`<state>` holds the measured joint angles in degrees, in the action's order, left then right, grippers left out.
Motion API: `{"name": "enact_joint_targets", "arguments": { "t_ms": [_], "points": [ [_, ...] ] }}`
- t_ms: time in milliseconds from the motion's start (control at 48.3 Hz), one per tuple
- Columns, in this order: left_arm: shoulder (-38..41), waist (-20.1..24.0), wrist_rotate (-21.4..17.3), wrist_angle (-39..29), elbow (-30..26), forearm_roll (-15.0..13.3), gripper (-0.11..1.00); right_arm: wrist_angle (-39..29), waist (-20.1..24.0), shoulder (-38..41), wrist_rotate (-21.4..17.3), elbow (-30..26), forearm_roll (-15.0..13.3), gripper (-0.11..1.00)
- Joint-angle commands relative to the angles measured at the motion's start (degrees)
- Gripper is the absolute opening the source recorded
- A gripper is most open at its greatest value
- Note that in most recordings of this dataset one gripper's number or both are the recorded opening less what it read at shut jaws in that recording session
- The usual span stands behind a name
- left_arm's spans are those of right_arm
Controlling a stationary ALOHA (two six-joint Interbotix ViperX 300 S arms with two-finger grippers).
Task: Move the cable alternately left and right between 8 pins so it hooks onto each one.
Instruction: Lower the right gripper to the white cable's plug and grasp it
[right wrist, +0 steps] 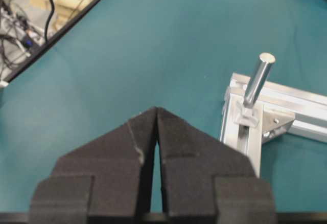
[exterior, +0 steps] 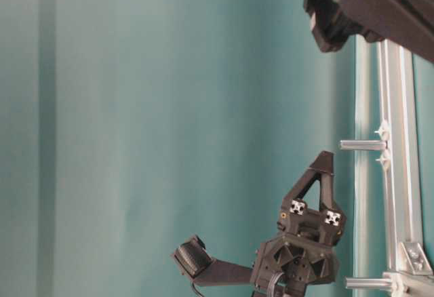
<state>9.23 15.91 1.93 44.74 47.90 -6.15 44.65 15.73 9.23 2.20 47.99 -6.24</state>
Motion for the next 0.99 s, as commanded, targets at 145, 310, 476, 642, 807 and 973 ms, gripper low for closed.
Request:
{"name": "enact_joint_targets", "arguments": {
  "t_ms": [145,310,476,642,807,973],
  "points": [
    [-8.3,-3.5,-0.8,-10.2,-2.2,2.4,0.03,-13.4,2.4,-2.5,-1.1,-2.8,-0.2,0.0],
    [-12.8,-6.2,-0.6,-18.9,-1.8,2.4,0.06,-28.4,4.0,-4.2,-3.1,-5.7,-0.3,0.0],
    [-18.3,-7.6,-0.4,-25.3,0.5,2.4,0.33,-30.3,4.2,-4.1,-9.3,-7.7,-0.4,0.0],
    [-24.3,-7.8,-0.4,-28.8,4.0,2.4,0.67,-30.8,4.3,-3.1,-13.9,-8.7,-0.7,0.02],
    [-30.4,-7.9,-0.6,-31.3,8.2,2.4,0.66,-30.8,4.2,-1.9,-15.4,-9.9,-1.5,0.36],
    [-34.7,-8.7,-0.7,-32.8,11.8,2.4,0.66,-30.1,4.3,-0.6,-15.6,-10.5,-1.5,0.69]
  ]
}}
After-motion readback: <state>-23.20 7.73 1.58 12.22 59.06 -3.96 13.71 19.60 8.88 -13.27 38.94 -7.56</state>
